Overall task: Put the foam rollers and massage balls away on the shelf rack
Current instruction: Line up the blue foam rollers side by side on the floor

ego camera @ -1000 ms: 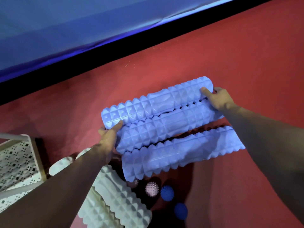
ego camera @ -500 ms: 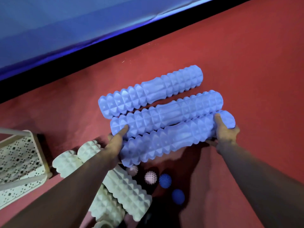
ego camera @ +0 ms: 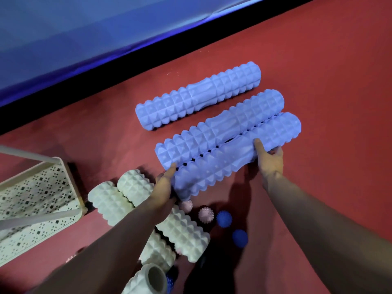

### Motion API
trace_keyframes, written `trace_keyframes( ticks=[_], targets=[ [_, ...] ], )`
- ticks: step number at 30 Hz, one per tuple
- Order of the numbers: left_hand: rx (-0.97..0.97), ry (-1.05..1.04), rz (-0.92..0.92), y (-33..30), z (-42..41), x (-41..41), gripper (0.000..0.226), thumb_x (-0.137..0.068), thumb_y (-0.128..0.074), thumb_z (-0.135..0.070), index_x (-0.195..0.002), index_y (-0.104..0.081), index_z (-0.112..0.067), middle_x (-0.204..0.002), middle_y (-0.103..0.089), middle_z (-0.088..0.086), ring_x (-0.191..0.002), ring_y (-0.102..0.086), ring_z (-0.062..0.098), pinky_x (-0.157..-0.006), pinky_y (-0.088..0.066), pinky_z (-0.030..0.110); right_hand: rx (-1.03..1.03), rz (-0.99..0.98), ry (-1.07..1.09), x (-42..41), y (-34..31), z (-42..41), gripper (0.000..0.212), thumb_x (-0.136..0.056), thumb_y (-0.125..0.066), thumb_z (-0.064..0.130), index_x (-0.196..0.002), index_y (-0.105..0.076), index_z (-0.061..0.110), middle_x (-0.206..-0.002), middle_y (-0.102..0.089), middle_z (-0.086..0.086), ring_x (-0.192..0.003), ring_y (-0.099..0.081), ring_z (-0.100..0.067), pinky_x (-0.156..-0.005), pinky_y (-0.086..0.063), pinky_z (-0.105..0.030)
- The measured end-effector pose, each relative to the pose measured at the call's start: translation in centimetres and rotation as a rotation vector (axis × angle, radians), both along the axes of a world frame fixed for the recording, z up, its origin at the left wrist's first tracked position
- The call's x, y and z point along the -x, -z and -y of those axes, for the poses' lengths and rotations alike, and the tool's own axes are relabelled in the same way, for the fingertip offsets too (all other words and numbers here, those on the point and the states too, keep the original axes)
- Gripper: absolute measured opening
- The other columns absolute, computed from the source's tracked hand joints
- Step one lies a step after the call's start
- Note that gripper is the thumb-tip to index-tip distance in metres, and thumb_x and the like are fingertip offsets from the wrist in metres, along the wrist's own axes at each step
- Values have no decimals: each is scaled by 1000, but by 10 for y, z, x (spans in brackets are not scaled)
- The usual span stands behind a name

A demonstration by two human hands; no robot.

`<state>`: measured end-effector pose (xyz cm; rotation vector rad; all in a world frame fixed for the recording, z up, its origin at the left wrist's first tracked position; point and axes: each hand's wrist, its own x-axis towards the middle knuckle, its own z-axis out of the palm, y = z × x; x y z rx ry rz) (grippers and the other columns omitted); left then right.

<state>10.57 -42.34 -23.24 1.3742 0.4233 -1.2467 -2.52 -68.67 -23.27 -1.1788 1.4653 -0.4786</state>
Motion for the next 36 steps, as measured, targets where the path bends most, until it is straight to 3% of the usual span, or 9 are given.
trace_keyframes(
  ticks=[3, 5, 7, 12, 20, 23, 27, 32, 36],
  targets=[
    [-41, 15, 55, -26, -14, 3, 74, -86, -64, -62, -142, -46, -17, -134, -65, 10, -118, -66, 28, -85, -58, 35, 87, -167, -54, 5, -14, -18, 49, -86, -75, 38, -125, -54, 18, -117, -63, -7, -106, -63, -24, -85, -52, -31],
    [-151, 152, 249, -51, -25, 3, 66, -89, -64, -58, -140, -43, -22, -132, -64, 5, -122, -61, 24, -99, -51, 37, 177, -299, -174, 4, -31, -27, 51, -83, -70, 44, -118, -55, 11, -126, -57, -17, -121, -54, -33, -103, -46, -42],
    [-245, 351, 479, -75, -43, 3, 52, -95, -60, -52, -138, -44, -27, -120, -61, -10, -117, -58, 16, -101, -43, 32, 249, -400, -340, 0, -53, -38, 61, -92, -66, 38, -139, -48, 3, -148, -42, -22, -140, -38, -33, -117, -32, -41],
    [-366, 637, 708, -94, -77, -13, 65, -96, -53, -59, -151, -37, -28, -152, -43, -1, -135, -49, 18, -115, -36, 36, 485, -392, -803, -41, -101, -56, 63, -100, -59, 35, -153, -37, 10, -162, -30, -11, -149, -29, -26, -122, -25, -40],
    [-494, 685, 979, -58, -70, -43, 70, -98, -45, -58, -155, -32, -21, -157, -33, -2, -143, -33, 22, -119, -24, 32, 720, -560, -1255, -181, -67, -33, 65, -100, -52, 46, -156, -34, 17, -168, -20, -5, -153, -22, -25, -124, -21, -43],
    [-512, 691, 1073, -43, -68, -55, 87, -85, -28, -74, -155, -33, -22, -161, -28, -6, -145, -28, 19, -120, -20, 31, 873, -537, -1308, -239, -49, -13, 66, -97, -58, 44, -152, -40, 12, -164, -29, -12, -149, -31, -32, -117, -29, -52],
    [-482, 507, 1083, -30, -66, -87, 84, -85, -33, -72, -151, -41, -21, -154, -40, -5, -144, -35, 16, -120, -27, 34, 814, -653, -1340, -291, -38, 6, 79, -99, -46, 58, -159, -20, 16, -166, -22, -12, -153, -20, -30, -123, -16, -52],
    [-490, 365, 1054, -26, -63, -105, 59, -96, -51, -56, -144, -49, -22, -143, -48, -2, -136, -45, 19, -118, -29, 32, 968, -782, -1118, -270, -22, 5, 61, -98, -43, 60, -131, -55, 9, -133, -58, -21, -129, -48, -37, -109, -33, -47],
    [-461, 392, 1069, -24, -58, -108, 62, -91, -41, -66, -141, -50, -30, -138, -48, -10, -132, -47, 14, -117, -32, 33, 910, -612, -1209, -316, -30, 25, 69, -98, -37, 62, -155, -33, 24, -160, -35, -7, -149, -29, -28, -122, -14, -50]
  ],
)
